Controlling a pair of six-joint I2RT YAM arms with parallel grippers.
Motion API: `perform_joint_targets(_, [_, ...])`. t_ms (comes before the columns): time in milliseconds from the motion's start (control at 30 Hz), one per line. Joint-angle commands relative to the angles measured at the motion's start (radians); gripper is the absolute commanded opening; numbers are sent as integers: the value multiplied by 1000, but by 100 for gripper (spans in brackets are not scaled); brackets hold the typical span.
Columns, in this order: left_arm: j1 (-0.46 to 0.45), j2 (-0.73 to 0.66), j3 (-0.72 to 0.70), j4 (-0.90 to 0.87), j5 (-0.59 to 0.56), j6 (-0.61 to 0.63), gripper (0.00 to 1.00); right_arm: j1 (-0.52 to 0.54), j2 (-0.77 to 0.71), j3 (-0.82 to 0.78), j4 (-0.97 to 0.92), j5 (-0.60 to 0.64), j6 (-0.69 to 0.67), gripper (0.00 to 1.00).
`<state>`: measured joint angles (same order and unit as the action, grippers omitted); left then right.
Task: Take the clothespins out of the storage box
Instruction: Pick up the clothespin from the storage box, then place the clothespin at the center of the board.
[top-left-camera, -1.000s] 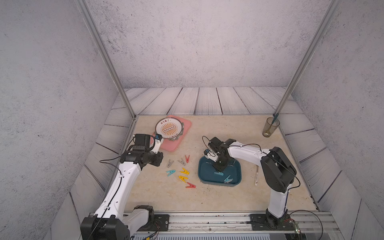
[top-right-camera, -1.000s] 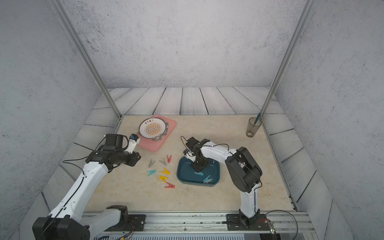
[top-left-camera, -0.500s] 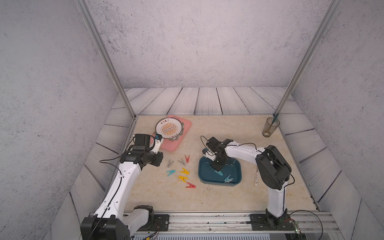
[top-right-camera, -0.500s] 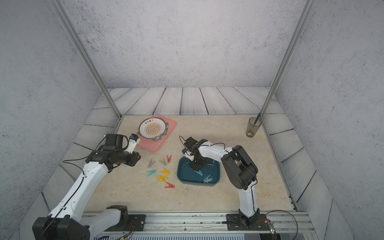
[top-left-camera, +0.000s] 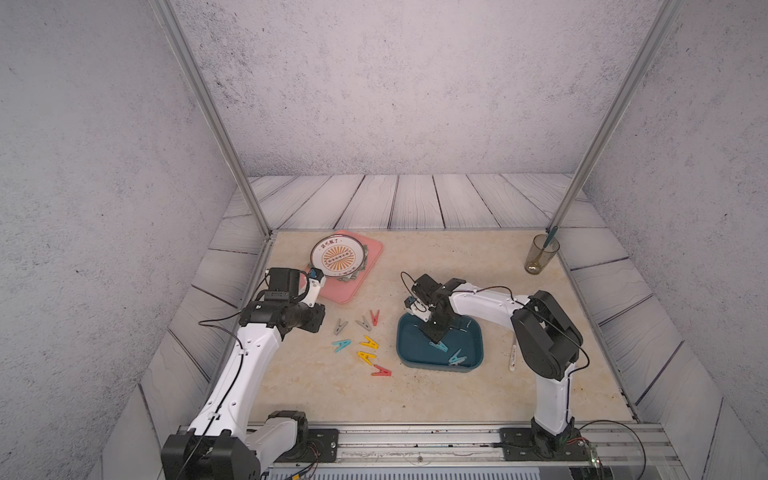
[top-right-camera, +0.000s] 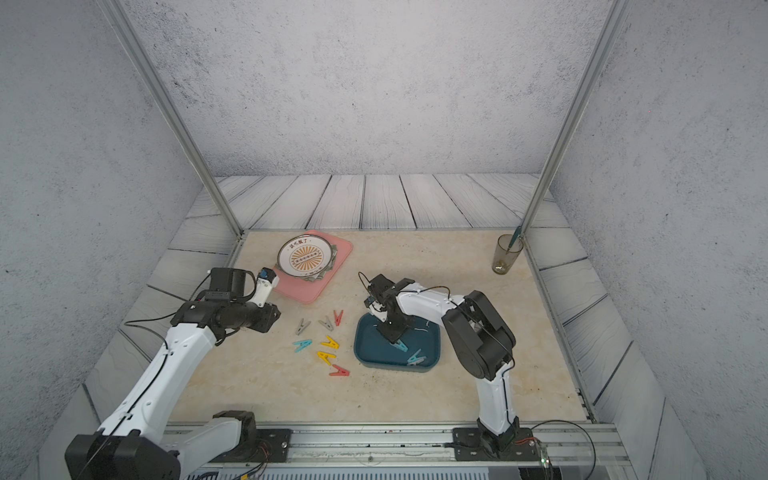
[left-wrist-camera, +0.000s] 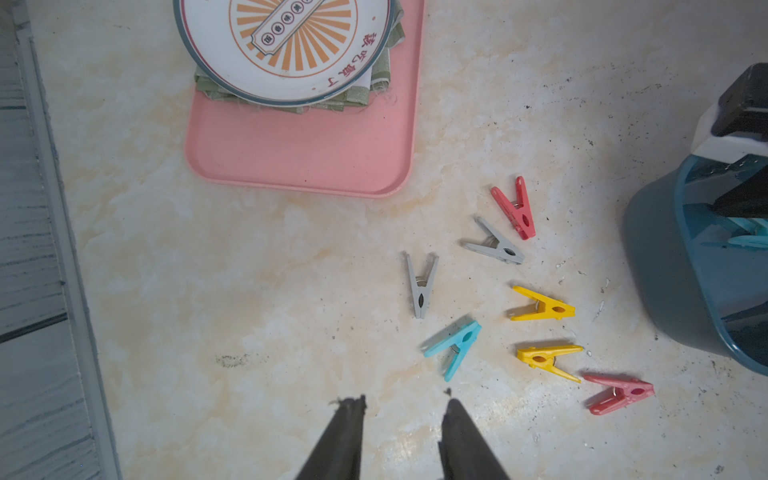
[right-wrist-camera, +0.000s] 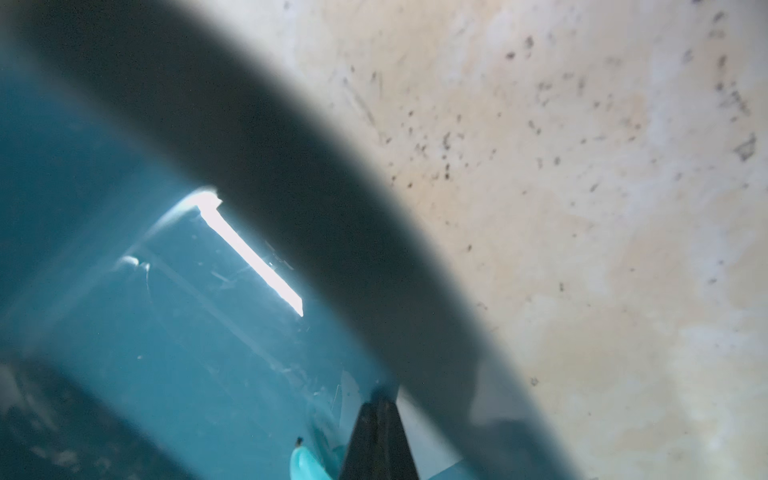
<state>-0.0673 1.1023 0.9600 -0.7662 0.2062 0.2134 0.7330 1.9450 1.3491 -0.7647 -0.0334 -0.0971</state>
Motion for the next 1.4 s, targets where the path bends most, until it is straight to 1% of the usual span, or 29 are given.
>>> perform_joint_targets(0, [11,-1,-4,0,-4,10,37,4,-125,16,-39,-15,11,0])
perform_joint_targets(100, [12,-5,0,-1,-5,7,37,3,-164,42,-60,-52,18,0])
perform_joint_targets(200, [14,-10,1,-1,-5,7,37,15,-192,69,-59,-137,35,0])
perform_joint_targets(333, [18,-18,3,-8,-12,7,37,64,-189,138,-74,-173,51,0])
perform_joint_targets(467, [39,-28,-8,-6,-4,3,37,162,-135,235,-64,-240,62,0])
perform_joint_targets(600, [81,-30,-21,-2,18,-8,37,255,-27,350,-38,-302,83,0])
perform_joint_targets(800, [147,-36,-37,0,28,-12,37,350,147,481,-2,-310,88,0])
perform_joint_targets(933, [151,-48,-38,1,20,-10,37,372,248,550,-4,-281,95,0])
perform_joint_targets(1033, [150,-50,-32,3,27,-15,37,373,302,569,-2,-255,109,0])
perform_joint_targets(1200, [151,-49,-23,18,57,-22,37,373,351,573,-4,-243,129,0])
perform_joint_targets(1367, [151,-22,11,16,72,-22,37,373,359,570,0,-253,138,5])
